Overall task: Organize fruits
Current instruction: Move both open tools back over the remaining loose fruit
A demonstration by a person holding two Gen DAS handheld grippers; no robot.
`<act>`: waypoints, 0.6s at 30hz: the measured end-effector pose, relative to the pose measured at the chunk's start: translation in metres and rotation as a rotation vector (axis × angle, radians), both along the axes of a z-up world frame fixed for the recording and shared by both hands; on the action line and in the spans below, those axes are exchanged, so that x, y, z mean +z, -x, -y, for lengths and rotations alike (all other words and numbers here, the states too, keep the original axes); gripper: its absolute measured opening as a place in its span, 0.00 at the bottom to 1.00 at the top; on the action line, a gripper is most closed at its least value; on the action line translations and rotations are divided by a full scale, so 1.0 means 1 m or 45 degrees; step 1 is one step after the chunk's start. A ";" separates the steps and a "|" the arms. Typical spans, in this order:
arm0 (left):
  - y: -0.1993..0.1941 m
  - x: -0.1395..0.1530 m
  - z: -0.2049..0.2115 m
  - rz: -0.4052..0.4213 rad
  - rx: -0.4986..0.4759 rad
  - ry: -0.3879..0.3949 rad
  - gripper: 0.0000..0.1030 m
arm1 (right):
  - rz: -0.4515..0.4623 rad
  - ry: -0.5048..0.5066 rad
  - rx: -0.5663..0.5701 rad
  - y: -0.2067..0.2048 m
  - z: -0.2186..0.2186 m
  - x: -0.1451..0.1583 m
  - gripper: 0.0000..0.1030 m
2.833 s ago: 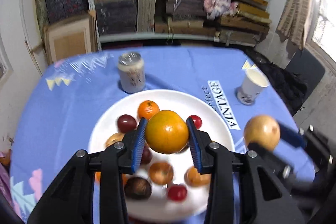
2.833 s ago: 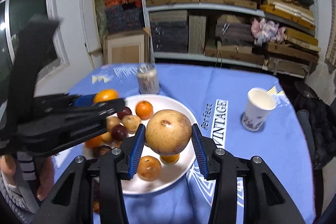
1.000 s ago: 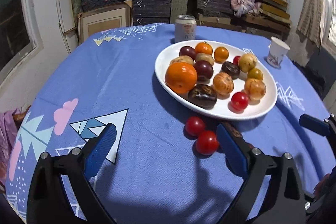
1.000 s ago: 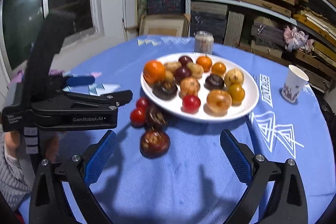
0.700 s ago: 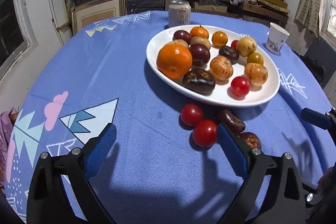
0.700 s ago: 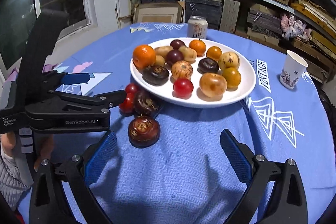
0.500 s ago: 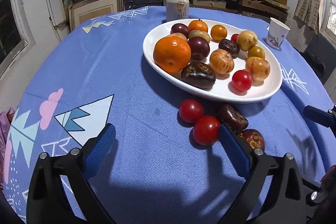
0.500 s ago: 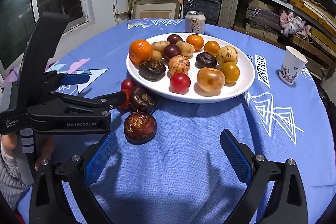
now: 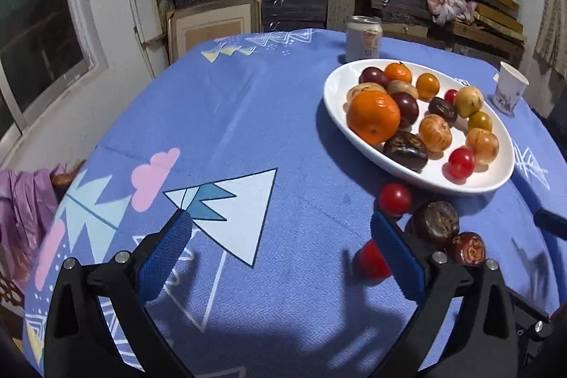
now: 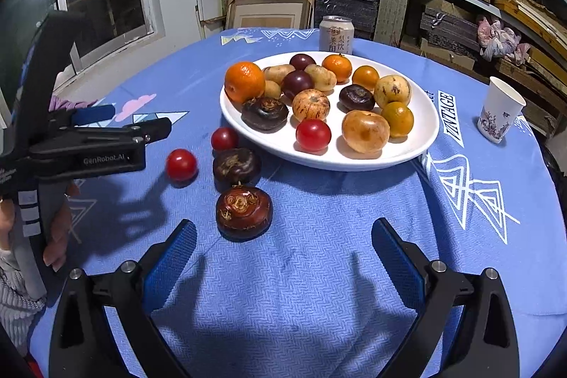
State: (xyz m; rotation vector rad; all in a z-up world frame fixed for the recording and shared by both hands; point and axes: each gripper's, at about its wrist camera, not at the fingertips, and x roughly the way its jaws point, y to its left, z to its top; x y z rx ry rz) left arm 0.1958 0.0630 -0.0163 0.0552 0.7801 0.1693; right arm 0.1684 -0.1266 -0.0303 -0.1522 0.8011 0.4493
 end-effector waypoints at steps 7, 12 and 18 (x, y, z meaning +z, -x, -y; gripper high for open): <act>0.001 -0.005 0.019 -0.006 -0.071 -0.082 0.96 | 0.012 -0.018 0.030 0.002 -0.006 -0.002 0.97; 0.004 -0.003 0.020 0.001 -0.079 -0.087 0.96 | 0.025 -0.003 0.052 0.003 -0.013 -0.004 0.97; 0.005 -0.004 0.023 0.009 -0.091 -0.100 0.96 | 0.020 -0.033 0.021 0.000 -0.010 -0.004 0.97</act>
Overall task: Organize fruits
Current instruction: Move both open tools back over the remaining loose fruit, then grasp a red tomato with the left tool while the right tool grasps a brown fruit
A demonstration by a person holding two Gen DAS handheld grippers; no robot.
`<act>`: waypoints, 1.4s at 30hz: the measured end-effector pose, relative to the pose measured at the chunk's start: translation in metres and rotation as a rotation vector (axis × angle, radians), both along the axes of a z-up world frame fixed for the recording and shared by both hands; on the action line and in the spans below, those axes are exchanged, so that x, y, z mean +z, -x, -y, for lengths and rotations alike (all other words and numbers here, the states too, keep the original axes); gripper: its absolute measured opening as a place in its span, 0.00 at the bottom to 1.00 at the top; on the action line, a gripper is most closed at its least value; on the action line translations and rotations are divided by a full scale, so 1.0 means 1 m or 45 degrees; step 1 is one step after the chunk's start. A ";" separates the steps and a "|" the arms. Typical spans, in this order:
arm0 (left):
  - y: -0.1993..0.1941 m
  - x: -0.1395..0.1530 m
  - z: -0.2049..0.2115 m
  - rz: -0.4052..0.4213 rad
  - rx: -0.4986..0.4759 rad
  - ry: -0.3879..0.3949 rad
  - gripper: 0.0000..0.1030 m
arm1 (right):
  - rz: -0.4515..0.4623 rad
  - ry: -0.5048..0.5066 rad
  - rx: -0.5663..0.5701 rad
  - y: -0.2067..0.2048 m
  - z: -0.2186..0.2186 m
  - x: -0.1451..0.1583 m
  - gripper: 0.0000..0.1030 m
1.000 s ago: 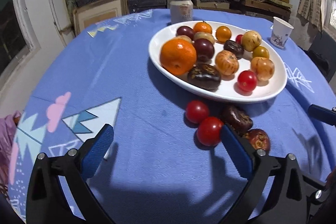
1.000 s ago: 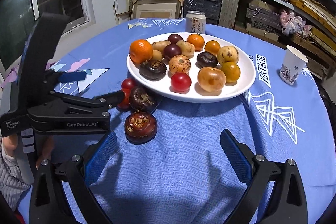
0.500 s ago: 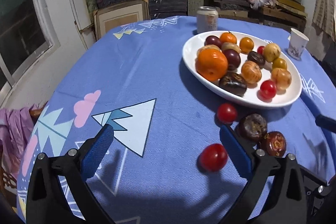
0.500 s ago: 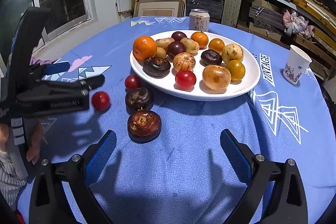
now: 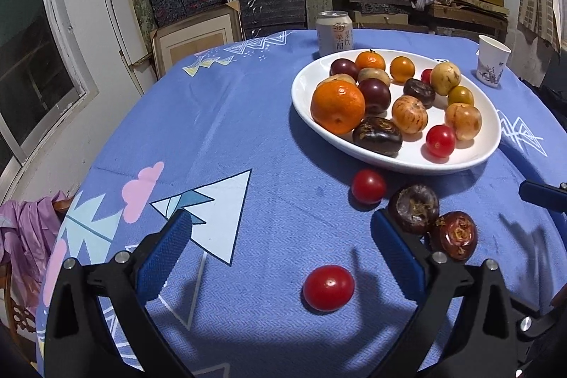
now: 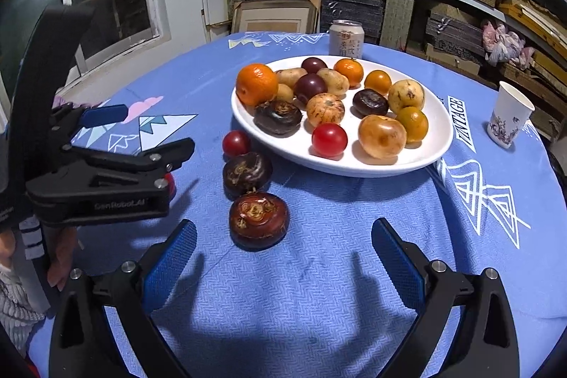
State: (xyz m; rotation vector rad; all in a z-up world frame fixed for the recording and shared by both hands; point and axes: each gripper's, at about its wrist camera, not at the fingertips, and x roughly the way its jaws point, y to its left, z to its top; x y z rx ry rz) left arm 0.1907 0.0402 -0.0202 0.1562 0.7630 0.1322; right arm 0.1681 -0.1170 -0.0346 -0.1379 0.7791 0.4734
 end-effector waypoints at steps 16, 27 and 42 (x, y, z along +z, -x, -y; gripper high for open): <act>0.031 -0.002 -0.035 -0.057 -0.014 0.218 0.96 | 0.005 0.060 0.005 0.006 -0.007 0.001 0.97; 0.029 -0.013 -0.007 -0.103 -0.150 0.133 0.96 | -0.013 0.035 0.038 0.003 -0.011 -0.007 0.97; 0.018 -0.022 -0.004 -0.150 -0.167 0.140 0.71 | -0.007 0.043 0.076 -0.012 -0.021 -0.008 0.81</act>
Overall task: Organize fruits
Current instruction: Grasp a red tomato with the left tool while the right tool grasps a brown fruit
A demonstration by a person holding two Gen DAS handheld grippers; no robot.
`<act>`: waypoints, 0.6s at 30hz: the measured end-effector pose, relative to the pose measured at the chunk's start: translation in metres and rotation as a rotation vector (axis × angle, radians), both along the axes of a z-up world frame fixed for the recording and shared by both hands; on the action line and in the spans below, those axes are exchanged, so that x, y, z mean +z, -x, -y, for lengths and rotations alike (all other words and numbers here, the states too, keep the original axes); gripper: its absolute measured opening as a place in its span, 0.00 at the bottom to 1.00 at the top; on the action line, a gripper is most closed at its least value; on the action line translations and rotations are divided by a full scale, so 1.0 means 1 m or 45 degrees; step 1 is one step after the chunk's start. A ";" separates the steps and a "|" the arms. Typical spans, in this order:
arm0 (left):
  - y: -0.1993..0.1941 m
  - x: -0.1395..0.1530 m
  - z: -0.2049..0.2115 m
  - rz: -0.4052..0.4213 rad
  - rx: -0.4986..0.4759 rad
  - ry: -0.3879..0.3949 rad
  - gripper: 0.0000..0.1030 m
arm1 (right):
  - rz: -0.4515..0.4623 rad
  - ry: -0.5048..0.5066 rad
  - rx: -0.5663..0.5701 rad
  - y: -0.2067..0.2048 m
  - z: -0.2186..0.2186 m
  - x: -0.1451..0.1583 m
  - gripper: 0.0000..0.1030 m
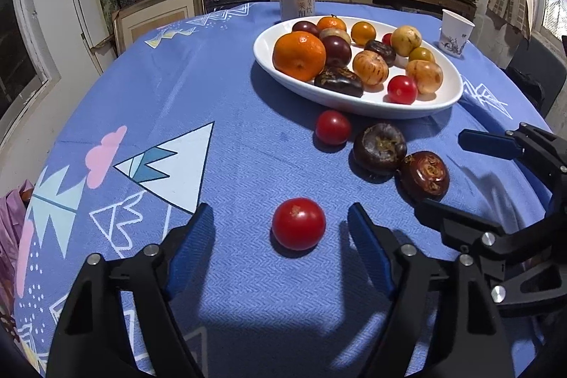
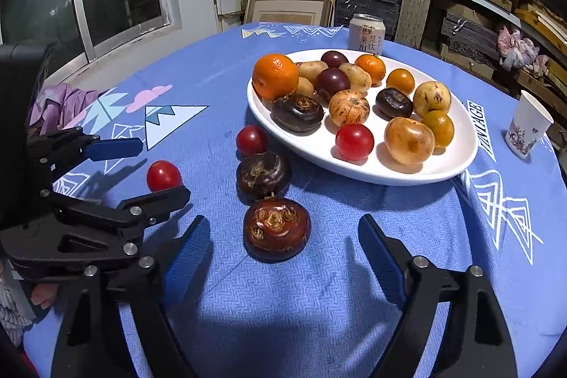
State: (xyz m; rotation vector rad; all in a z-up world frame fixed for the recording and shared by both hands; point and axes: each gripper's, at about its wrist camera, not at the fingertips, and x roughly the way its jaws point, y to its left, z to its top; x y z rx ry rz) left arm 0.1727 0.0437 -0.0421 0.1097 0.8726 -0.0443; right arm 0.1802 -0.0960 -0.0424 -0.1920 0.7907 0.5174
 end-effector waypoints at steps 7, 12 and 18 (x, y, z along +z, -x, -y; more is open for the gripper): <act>-0.003 -0.006 0.005 -0.029 -0.021 -0.019 0.60 | -0.026 0.052 0.013 -0.003 -0.008 -0.006 0.64; -0.002 -0.006 0.007 -0.018 -0.027 -0.041 0.57 | -0.033 0.084 0.016 -0.003 -0.012 -0.009 0.57; -0.002 -0.006 0.009 -0.009 -0.029 -0.057 0.56 | -0.039 0.091 0.022 -0.004 -0.012 -0.010 0.54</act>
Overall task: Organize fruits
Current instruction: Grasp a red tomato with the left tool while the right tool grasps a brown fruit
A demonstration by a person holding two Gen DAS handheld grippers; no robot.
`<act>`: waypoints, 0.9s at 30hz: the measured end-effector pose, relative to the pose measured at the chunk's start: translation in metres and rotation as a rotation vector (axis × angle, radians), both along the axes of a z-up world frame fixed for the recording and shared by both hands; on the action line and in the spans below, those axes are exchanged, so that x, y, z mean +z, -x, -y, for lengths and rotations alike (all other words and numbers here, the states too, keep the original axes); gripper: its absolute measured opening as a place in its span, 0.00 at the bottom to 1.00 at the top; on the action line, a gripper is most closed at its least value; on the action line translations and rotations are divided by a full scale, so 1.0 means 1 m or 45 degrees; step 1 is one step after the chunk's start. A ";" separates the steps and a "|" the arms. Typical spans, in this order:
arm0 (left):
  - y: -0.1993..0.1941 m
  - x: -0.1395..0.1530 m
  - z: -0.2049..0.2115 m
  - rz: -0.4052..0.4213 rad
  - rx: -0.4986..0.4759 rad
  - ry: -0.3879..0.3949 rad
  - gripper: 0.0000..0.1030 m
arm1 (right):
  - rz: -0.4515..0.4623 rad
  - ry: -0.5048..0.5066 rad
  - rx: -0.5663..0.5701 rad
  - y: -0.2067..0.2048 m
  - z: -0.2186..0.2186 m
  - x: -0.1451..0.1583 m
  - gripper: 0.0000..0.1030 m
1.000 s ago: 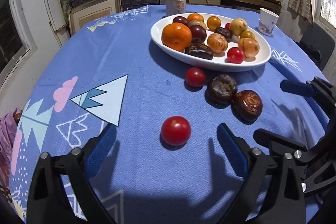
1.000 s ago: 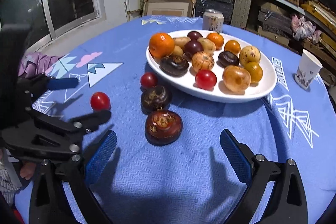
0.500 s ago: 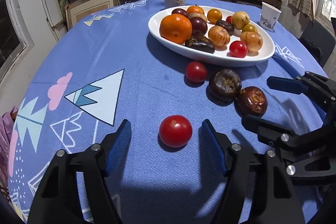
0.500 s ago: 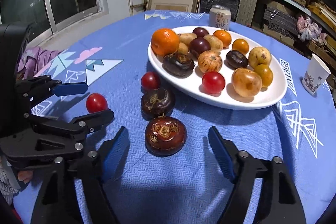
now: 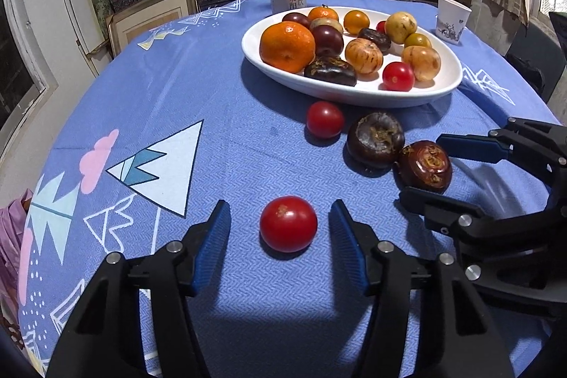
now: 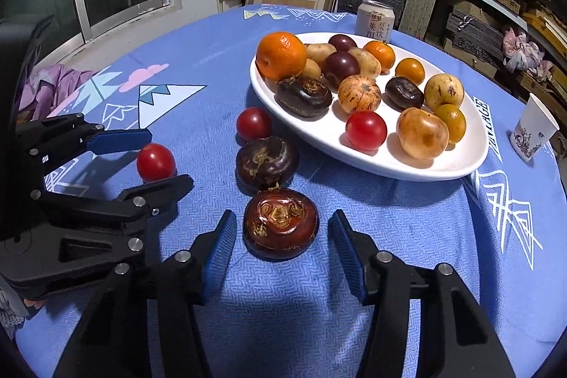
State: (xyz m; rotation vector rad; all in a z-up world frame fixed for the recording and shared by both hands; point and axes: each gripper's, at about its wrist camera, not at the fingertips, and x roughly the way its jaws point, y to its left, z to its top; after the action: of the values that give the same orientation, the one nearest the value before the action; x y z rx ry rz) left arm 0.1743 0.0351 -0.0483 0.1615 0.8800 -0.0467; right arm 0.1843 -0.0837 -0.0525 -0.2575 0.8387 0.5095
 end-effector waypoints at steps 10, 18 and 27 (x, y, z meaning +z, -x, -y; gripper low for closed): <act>0.000 0.000 0.005 0.005 -0.031 -0.011 0.47 | -0.014 0.005 -0.004 -0.003 -0.001 -0.002 0.42; 0.000 0.000 0.008 0.007 -0.059 -0.008 0.30 | -0.027 -0.018 -0.013 -0.004 0.001 -0.002 0.42; 0.000 0.000 0.007 0.009 -0.057 -0.002 0.29 | -0.027 -0.023 -0.015 -0.004 0.002 -0.001 0.42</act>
State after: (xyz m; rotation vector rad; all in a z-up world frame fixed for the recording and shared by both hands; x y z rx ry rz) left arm 0.1741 0.0278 -0.0485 0.1824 0.8697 -0.0875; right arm 0.1885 -0.0858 -0.0539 -0.2309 0.8557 0.5097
